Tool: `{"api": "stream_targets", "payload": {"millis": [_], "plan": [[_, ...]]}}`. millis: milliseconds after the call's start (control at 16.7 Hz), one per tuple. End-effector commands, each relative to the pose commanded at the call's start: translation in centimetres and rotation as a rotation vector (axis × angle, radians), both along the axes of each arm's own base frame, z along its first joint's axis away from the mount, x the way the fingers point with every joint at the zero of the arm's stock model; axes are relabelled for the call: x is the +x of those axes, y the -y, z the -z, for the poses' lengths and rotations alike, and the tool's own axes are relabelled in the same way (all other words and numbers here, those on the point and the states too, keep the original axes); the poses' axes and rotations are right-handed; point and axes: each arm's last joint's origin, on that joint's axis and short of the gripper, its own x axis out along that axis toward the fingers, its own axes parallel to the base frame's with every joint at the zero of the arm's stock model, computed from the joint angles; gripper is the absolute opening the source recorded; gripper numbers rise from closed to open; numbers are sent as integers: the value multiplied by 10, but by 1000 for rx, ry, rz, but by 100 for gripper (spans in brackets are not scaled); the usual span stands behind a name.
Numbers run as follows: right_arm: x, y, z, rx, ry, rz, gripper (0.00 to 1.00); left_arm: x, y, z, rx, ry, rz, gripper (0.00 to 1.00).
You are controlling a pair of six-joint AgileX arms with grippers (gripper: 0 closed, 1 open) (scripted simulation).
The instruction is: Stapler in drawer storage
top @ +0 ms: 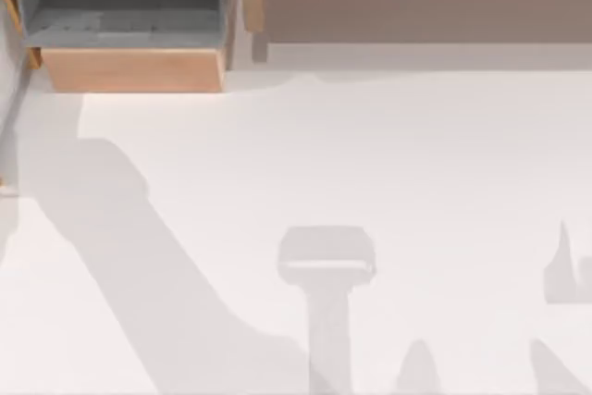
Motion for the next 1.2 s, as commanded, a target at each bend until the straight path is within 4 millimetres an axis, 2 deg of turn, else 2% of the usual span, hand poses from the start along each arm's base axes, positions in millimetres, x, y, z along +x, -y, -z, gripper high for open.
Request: {"api": "stream_targets", "payload": {"millis": [120, 240, 420, 540, 660, 840, 1020, 1200], "plan": [[0, 0, 0, 0, 0, 0, 100, 0, 1, 0, 0, 0, 1, 100], [0, 0, 0, 0, 0, 0, 100, 1, 0, -9, 4, 47, 7, 100], [0, 0, 0, 0, 0, 0, 100, 1, -2, -40, 19, 221, 38, 100], [0, 0, 0, 0, 0, 0, 100, -4, -11, -61, 44, 377, 58, 100], [0, 0, 0, 0, 0, 0, 100, -14, -33, -76, 96, 539, 67, 100], [0, 0, 0, 0, 0, 0, 100, -42, -82, -81, 245, 771, 75, 100], [0, 0, 0, 0, 0, 0, 100, -82, -128, -77, 496, 979, 119, 100], [0, 0, 0, 0, 0, 0, 100, -129, -153, -67, 806, 1113, 218, 100]]}}
